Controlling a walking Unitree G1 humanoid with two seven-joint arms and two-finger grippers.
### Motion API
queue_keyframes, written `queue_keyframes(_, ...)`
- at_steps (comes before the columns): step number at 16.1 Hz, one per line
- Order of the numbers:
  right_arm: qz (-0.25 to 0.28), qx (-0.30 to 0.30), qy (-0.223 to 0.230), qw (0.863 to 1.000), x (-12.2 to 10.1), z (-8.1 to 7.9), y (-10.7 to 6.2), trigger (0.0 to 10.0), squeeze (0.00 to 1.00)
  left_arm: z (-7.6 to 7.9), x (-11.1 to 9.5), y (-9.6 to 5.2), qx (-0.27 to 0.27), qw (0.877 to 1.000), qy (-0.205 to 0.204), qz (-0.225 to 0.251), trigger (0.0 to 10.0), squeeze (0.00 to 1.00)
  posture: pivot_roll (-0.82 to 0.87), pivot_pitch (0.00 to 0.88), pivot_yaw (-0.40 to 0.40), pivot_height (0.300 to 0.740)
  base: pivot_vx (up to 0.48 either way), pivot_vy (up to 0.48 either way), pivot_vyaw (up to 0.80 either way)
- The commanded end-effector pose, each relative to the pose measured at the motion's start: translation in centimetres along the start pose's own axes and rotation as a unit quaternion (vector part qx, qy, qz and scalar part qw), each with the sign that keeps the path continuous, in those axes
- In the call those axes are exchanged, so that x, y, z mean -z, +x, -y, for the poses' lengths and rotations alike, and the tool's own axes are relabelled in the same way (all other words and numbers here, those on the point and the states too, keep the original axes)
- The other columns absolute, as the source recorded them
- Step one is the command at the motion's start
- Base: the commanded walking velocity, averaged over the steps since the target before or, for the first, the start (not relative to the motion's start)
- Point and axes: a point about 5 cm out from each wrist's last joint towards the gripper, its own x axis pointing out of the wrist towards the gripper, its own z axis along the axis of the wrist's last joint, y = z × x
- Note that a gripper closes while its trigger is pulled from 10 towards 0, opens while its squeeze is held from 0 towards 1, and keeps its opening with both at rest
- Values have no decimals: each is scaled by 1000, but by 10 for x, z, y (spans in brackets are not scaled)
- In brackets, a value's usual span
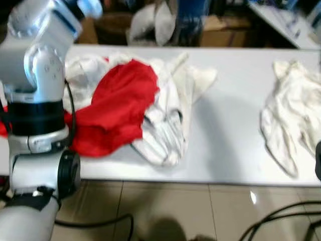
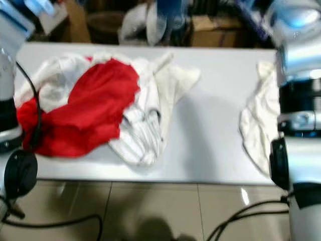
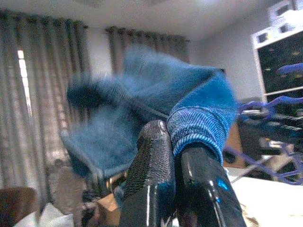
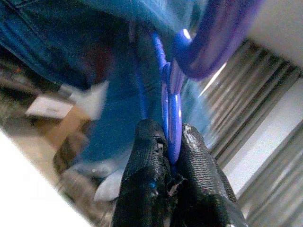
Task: Hang hanger
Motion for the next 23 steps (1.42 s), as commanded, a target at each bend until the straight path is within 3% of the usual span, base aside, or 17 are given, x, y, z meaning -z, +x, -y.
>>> queue_keyframes(1,-23,10,9,1000,19,1,-9,10000,0,6,-1,5,7,1000,6,2,10000,0,-178,0,33,740,420,0,0)
queue_keyframes(2,-68,-50,18,996,51,-28,-22,10000,0,12,21,2,3,1000,3,-28,10000,0,-193,0,46,740,364,0,0)
queue_keyframes(4,-106,-113,23,988,78,-55,-38,10000,0,21,42,-3,4,998,10,-58,10000,0,-196,0,48,740,182,0,0)
queue_keyframes(5,-128,-169,27,977,92,-75,-56,10000,0,26,63,-9,-1,995,25,-96,10000,0,-196,0,48,740,0,0,0)
queue_keyframes(6,-145,-223,35,963,102,-92,-76,10000,0,31,83,-17,-3,990,45,-136,10000,0,-200,0,53,740,0,0,0)
queue_keyframes(7,-174,-345,73,919,107,-121,-125,10000,0,34,128,-42,-28,967,97,-234,10000,0,-208,0,63,740,0,0,0)
queue_keyframes(9,-183,-419,99,884,97,-129,-158,10000,0,28,154,-65,-56,941,140,-303,10000,0,-224,0,81,740,0,0,0)
queue_keyframes(10,-197,-454,109,862,85,-119,-177,10000,0,13,159,-78,-89,922,173,-334,10000,0,-231,0,88,740,0,0,0)
queue_keyframes(13,-206,-486,111,842,65,-102,-191,10000,0,-4,161,-83,-65,907,220,-353,10000,0,-237,0,96,740,0,0,0)
queue_keyframes(14,-206,-490,117,839,57,-97,-194,10000,0,-10,163,-87,-67,906,218,-358,10000,0,-237,0,96,740,0,0,0)
queue_keyframes(15,-208,-491,120,837,52,-92,-195,10000,0,-13,164,-90,-62,904,212,-365,10000,788,-238,0,91,740,0,0,0)
queue_keyframes(16,-207,-490,119,838,49,-88,-195,10000,0,-16,165,-92,-60,901,214,-373,10000,1000,-238,0,91,740,0,0,0)
queue_keyframes(17,-204,-482,123,843,45,-82,-194,10000,0,-20,165,-98,-47,896,210,-389,10000,1000,-238,0,91,740,0,0,0)
queue_keyframes(18,-193,-455,126,860,37,-67,-190,10000,0,-28,164,-111,-18,886,192,-421,10000,1000,-237,0,90,740,0,0,0)
queue_keyframes(20,-184,-415,120,883,35,-58,-184,10000,0,-32,159,-125,33,876,184,-446,10000,1000,-237,0,91,740,0,0,0)
queue_keyframes(21,-186,-371,120,902,38,-52,-177,10000,0,-30,154,-137,103,860,197,-460,10000,1000,-237,0,91,740,0,0,0)
queue_keyframes(23,-189,-332,131,915,44,-54,-172,10000,0,-37,143,-160,156,829,203,-496,10000,1000,-230,0,84,740,0,0,0)
